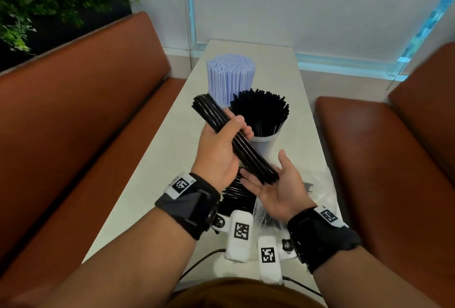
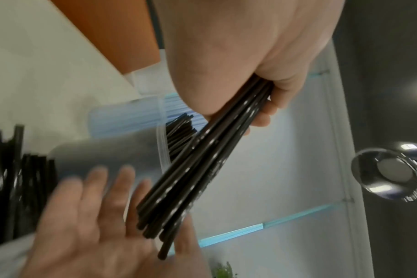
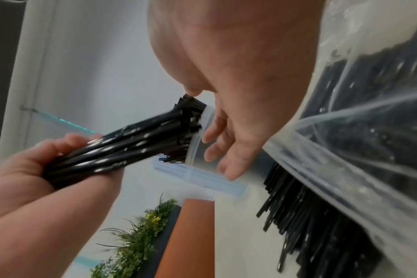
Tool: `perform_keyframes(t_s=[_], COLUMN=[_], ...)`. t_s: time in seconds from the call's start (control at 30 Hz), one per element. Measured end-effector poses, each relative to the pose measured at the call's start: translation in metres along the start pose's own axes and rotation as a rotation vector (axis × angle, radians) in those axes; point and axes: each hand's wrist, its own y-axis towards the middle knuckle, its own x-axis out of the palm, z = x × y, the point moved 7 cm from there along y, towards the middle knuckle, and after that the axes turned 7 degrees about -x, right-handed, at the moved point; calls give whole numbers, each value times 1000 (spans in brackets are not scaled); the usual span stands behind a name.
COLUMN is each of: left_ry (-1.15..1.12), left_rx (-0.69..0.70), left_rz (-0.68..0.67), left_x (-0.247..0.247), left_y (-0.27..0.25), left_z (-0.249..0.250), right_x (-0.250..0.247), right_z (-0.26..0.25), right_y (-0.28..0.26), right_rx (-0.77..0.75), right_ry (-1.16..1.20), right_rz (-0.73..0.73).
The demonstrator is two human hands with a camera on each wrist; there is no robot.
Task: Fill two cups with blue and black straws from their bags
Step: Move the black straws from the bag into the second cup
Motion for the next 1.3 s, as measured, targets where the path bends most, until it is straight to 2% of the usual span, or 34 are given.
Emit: perform_keyframes(t_s=[0.07,0.13,0.2,0.27,0.33,0.43,0.5,0.6,0.77,0.93,1.07,1.17,1.3], left_ry=[20,20,18,28,49,61,76,136,195,370,531,499,365], left_rx=[-18,-17,-19,-43,-61,-43,-49,-53,25,141,37,15,131], left_rz=[24,37,55,67,87,140,136,119,67,71,40,59,181], left_x=[0,-2,-5,-5,-5,-10,-9,-6,3,9,9,18,26], left_y=[1,4,7,8,9,13,11,9,12,28,47,59,84], left_z=[-6,-6,-6,-9,-12,-9,-10,-11,5,27,23,24,44], right_x=[4,-2,-7,-1,8,20,28,26,29,26,19,18,23], right_z=[1,-6,-13,-14,-17,-35,-31,-29,-36,-61,-93,-94,-84], right_y=[0,3,7,8,6,0,0,5,10,23,40,55,68], right_rx=[6,-33,-68,-82,-161,-461,-487,-485,-587,-539,-632,-573,-601], right_ry=[54,73,21,-103,-277,-693,-994,-1348,-1518,-1664,-1761,-1850,-1890], right_rz=[-11,49,55,-8,-78,-225,-318,-261,-198,-257,-73,-44,-117])
